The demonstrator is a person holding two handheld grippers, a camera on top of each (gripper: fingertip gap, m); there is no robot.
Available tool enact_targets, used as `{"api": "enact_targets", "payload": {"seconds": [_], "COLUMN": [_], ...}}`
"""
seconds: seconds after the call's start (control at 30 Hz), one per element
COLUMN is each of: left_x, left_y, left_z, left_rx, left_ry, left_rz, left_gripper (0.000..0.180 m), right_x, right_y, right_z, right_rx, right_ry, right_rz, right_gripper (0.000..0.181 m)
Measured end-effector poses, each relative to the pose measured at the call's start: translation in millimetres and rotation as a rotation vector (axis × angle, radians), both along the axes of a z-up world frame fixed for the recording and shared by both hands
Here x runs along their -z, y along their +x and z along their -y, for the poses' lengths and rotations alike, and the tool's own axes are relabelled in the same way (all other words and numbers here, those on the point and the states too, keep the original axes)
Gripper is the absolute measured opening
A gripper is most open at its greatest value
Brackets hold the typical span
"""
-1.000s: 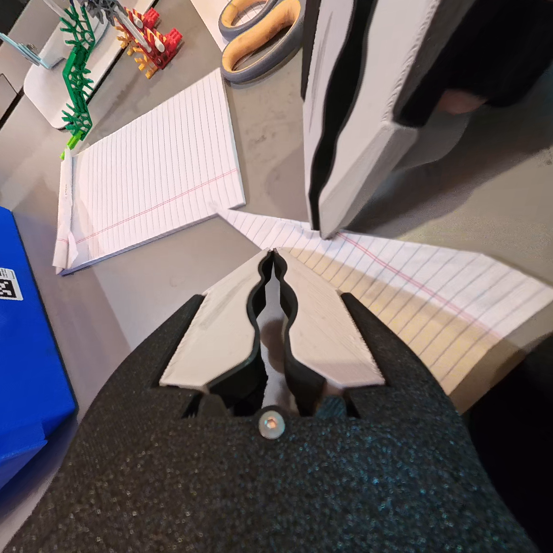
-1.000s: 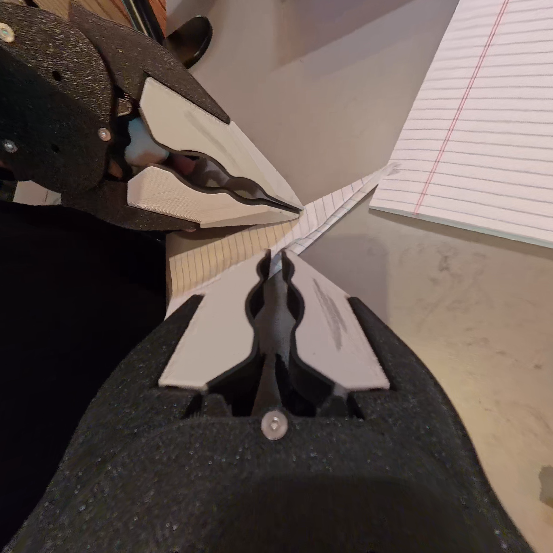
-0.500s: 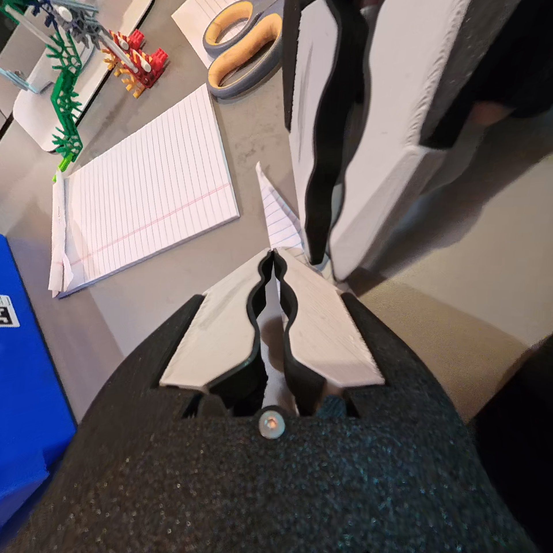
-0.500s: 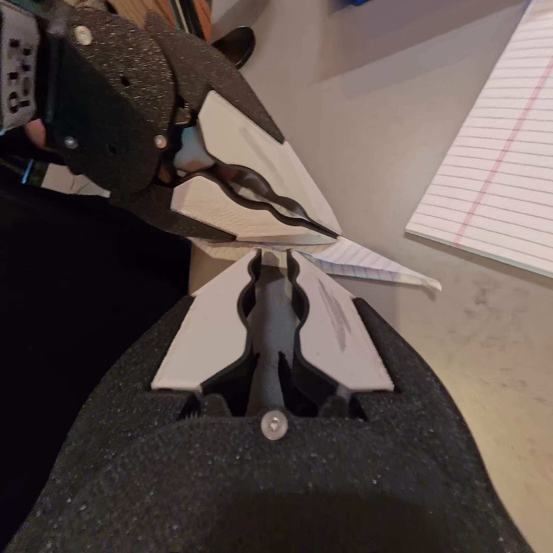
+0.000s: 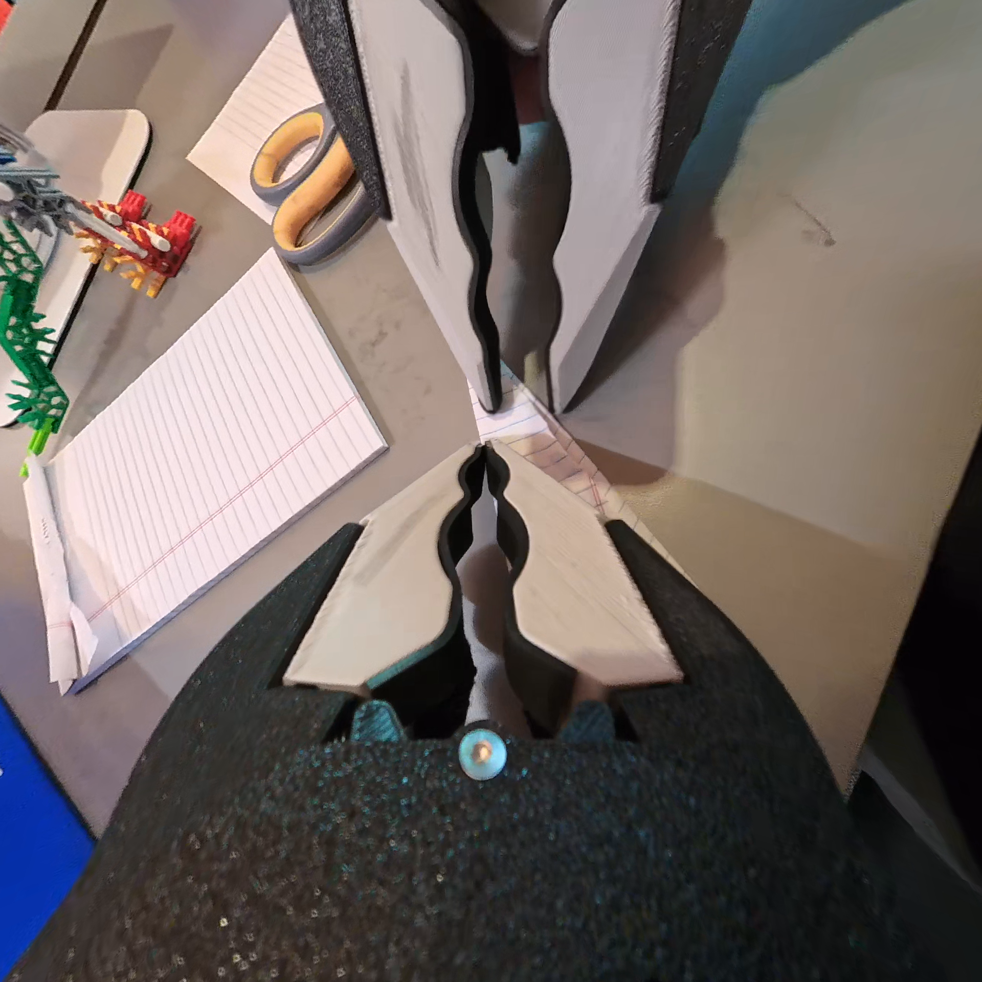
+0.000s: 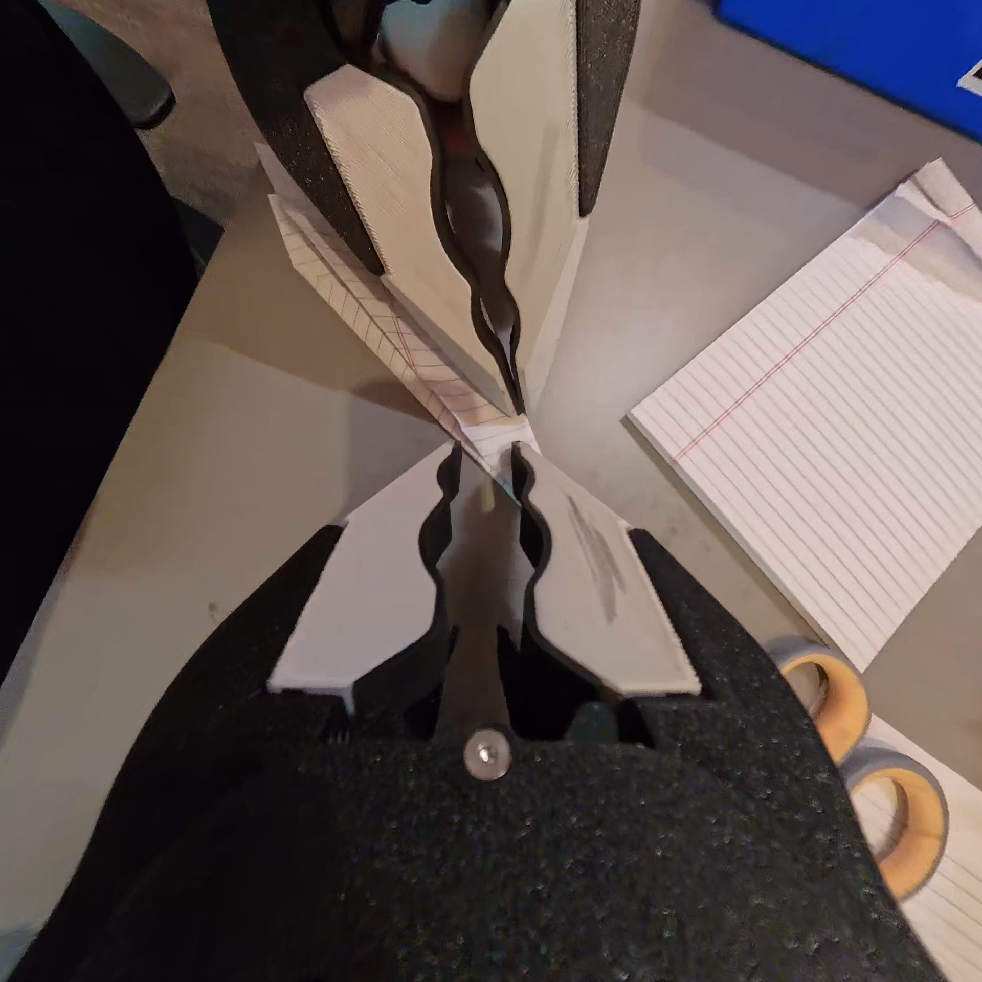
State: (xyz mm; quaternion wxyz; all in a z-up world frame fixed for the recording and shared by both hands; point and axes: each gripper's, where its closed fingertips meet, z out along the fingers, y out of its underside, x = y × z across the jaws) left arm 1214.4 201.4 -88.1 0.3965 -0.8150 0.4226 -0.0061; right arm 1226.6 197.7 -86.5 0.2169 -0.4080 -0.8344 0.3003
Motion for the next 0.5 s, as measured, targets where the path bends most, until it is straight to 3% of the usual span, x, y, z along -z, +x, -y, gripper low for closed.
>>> {"api": "enact_targets", "payload": {"seconds": [0.33,0.5], "left_x": [0,0], "left_y": [1,2], "left_z": [0,0], "left_rx": [0.074,0.098], "left_ry": [-0.043,-0.065], "left_rz": [0.032,0.042], "left_gripper": [0.0,0.0], "right_x": [-3,-6], "right_y": [0,1], "right_z": [5,10], "right_rx": [-0.051,-0.052], "right_ry": [-0.054,-0.118], "right_rz": [-0.004,0.022], "right_gripper": [0.0,0.01]}}
